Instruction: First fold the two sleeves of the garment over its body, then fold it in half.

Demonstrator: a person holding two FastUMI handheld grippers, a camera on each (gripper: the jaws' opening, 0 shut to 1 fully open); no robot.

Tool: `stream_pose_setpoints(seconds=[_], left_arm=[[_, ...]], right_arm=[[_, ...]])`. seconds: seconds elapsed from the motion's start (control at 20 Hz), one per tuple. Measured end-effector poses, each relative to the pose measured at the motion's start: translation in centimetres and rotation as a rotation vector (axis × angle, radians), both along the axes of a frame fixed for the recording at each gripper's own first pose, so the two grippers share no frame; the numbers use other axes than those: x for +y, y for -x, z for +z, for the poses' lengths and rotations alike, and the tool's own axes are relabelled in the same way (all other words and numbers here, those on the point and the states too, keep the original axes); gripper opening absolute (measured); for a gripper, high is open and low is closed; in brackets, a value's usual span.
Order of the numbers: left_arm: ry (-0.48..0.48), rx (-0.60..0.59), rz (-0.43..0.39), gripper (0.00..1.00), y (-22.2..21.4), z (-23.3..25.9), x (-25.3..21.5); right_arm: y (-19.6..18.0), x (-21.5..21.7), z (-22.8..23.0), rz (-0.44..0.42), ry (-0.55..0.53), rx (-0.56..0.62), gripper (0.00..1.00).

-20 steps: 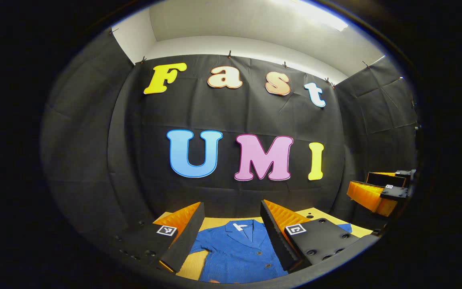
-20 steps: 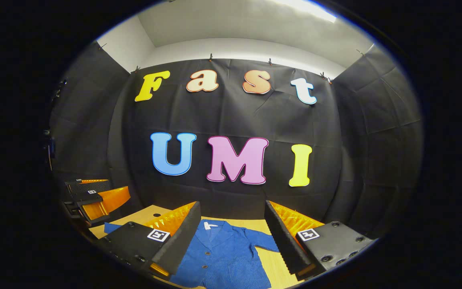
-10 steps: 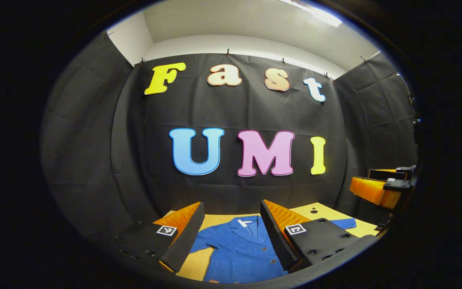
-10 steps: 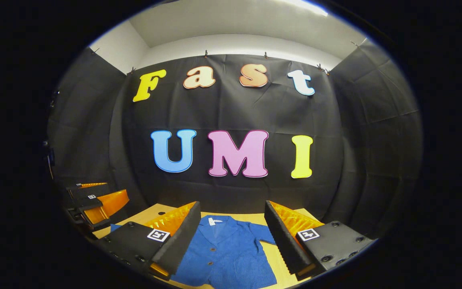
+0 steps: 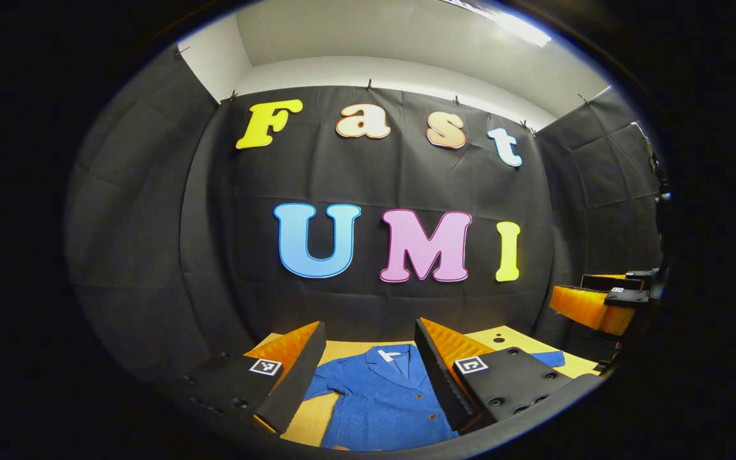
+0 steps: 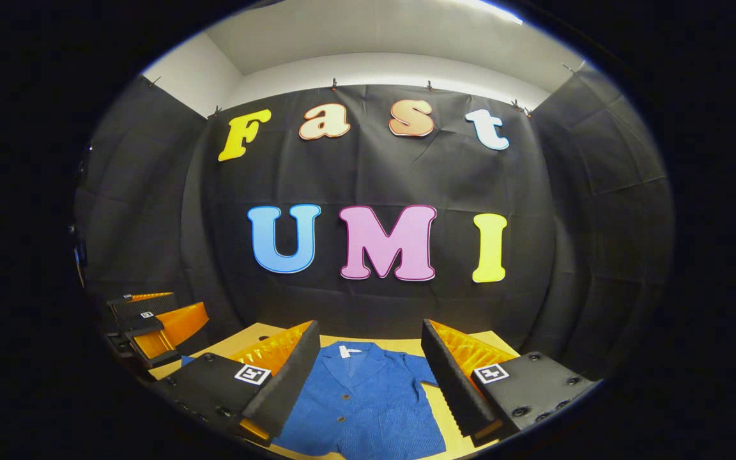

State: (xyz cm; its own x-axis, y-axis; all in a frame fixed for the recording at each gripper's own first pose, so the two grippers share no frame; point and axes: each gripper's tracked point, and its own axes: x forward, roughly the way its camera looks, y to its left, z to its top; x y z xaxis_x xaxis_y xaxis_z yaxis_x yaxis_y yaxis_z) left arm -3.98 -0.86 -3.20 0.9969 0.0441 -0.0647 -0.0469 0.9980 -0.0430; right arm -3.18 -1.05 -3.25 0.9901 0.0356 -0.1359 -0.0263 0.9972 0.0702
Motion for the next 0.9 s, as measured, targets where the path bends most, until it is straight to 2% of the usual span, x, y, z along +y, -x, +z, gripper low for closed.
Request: stream_pose_setpoints(seconds=[0.1, 0.2, 0.25, 0.45, 0.5, 0.75, 0.8, 0.85, 0.9], left_arm=[[0.010, 0.012, 0.006, 0.81, 0.0, -0.4, 0.2], [0.038, 0.022, 0.009, 0.81, -0.2, -0.4, 0.3], [0.046, 0.023, 0.008, 0.81, -0.2, -0.4, 0.2], [0.027, 0.022, 0.008, 0.81, -0.5, -0.4, 0.3], [0.031, 0.025, 0.004, 0.81, -0.7, -0.5, 0.1], [0.033, 0.038, 0.000, 0.81, -1.8, -0.6, -0.7], [0.033, 0.041, -0.006, 0.81, -2.0, -0.7, -1.0], [0.040, 0.046, -0.014, 0.81, -2.2, -0.8, -1.5], [0.049, 0.048, -0.020, 0.81, -2.4, -0.9, -1.8]], right_arm=[[-0.3, 0.3, -0.1, 0.008, 0.002, 0.003, 0.99], [-0.7, 0.5, -0.3, 0.014, 0.008, 0.009, 0.96], [-0.9, 0.5, -0.5, 0.017, 0.009, 0.012, 0.99], [-1.6, 0.8, -1.3, 0.032, 0.009, 0.029, 0.99], [-1.9, 0.7, -1.4, 0.034, 0.011, 0.032, 0.96], [-3.4, -0.8, -3.1, 0.011, 0.005, 0.064, 0.96], [-3.8, -1.5, -3.9, -0.008, 0.009, 0.077, 0.99], [-4.2, -2.4, -4.7, -0.025, 0.015, 0.094, 0.96], [-4.7, -2.8, -5.5, -0.033, 0.015, 0.112, 1.00]])
